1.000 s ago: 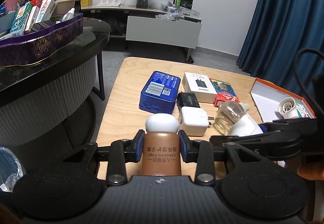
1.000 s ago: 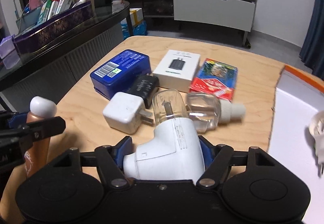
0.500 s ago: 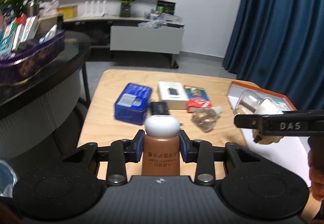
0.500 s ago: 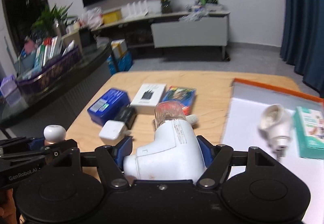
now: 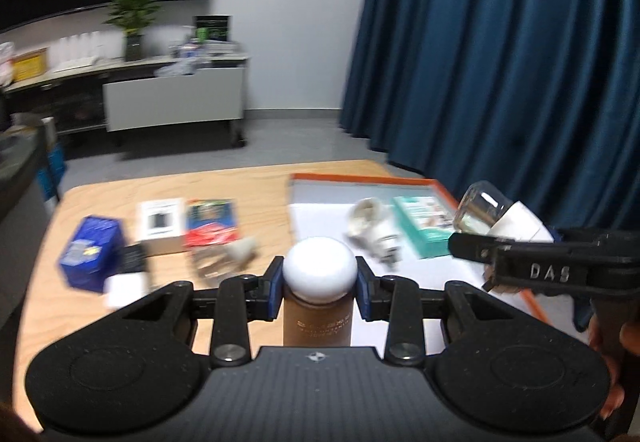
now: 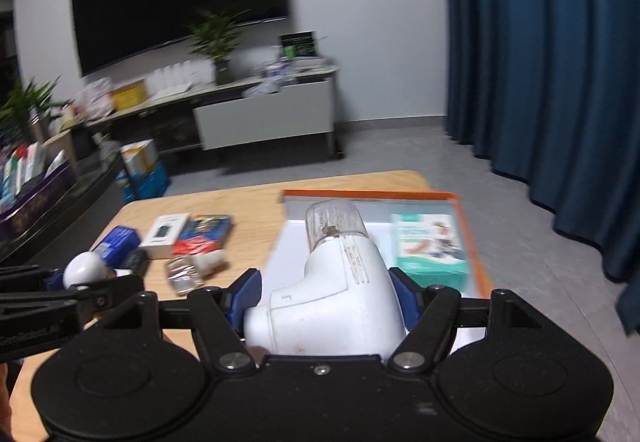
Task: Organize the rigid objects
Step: 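Carry the spray bottle and large diffuser with both tools over the white box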
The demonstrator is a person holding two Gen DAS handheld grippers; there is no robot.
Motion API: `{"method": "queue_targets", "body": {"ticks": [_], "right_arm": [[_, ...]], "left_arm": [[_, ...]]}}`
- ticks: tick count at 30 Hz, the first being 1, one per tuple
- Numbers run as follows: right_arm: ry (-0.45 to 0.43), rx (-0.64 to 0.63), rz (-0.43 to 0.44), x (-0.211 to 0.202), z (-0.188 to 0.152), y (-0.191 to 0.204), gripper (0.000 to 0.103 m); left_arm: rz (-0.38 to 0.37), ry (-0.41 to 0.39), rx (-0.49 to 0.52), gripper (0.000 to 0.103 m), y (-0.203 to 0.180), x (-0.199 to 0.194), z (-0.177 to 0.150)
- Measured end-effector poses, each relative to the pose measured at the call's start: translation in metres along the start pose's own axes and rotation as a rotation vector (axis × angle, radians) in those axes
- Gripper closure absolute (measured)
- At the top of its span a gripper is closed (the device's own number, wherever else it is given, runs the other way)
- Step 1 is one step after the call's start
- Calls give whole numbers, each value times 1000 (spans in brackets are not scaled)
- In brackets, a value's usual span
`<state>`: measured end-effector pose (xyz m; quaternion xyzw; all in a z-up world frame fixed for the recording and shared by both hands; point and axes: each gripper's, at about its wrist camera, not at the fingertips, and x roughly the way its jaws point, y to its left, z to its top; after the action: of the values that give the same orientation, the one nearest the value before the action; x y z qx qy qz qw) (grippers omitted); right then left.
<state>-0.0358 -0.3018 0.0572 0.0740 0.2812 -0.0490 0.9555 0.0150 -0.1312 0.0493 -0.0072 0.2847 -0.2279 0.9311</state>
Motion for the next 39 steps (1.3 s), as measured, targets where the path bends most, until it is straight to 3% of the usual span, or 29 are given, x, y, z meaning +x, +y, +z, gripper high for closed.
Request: {"method": "queue_targets", "body": {"ticks": [3, 10, 39], "right_arm": [[-13, 32, -25, -11, -3, -18, 20], [-33, 66, -42, -20, -5, -38, 20], [-47, 28, -27, -26, -5, -28, 20]], "left_arm": [[-42, 2, 11, 67, -16, 9, 7], [-51, -4, 45, 67, -37, 16, 14], [-25, -62, 47, 67, -53, -5, 27]]}}
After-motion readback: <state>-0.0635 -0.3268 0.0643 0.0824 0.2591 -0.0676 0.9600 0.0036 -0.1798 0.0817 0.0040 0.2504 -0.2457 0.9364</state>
